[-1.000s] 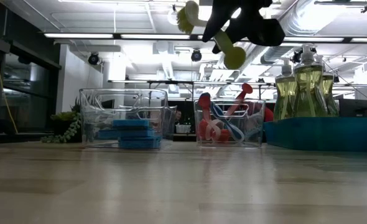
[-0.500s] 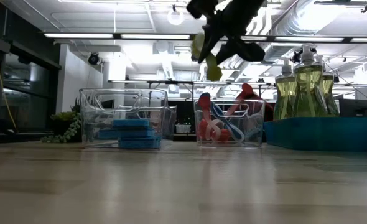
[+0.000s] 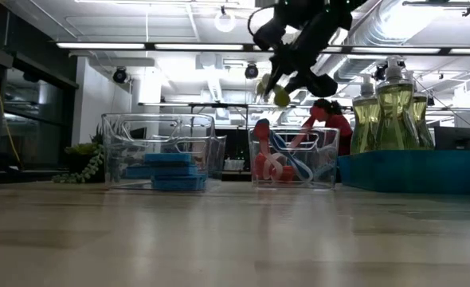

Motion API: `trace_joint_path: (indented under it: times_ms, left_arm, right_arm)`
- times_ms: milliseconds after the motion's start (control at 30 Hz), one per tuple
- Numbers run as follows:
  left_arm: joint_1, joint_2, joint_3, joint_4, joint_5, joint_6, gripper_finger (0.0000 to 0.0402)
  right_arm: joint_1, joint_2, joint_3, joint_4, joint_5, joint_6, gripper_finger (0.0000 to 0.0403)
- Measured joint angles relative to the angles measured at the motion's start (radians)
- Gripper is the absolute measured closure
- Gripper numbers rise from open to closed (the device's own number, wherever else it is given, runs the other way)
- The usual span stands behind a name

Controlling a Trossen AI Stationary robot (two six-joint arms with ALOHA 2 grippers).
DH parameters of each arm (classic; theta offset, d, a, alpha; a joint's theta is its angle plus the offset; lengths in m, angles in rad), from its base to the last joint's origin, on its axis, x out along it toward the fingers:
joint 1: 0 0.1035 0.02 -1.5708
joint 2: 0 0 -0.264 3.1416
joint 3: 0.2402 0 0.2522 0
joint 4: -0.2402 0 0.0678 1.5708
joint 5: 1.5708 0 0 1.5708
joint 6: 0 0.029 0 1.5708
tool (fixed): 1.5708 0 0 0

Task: Pick & Place Kitchen Sink Supplies
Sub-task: Put the yellow green dishwashing brush into the right transparent bin

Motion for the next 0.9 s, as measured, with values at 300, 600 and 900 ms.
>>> trace_joint_path:
  times_ms: [300,600,900]
  left_arm:
    - [0.002,0.001,-0.016,0.11,0.106,0.002,0.0168]
    - [0.003,0.001,-0.016,0.157,0.123,0.003,0.0168]
    - [0.003,0.001,-0.016,0.172,0.149,0.003,0.0168]
  right_arm:
    - [-0.081,0.0,0.0,-0.147,-0.216,0.049,0.0305]
    - [-0.134,0.007,0.0,-0.264,-0.346,0.067,0.03]
    - [-0.157,0.066,0.0,-0.187,-0.408,0.051,0.0293]
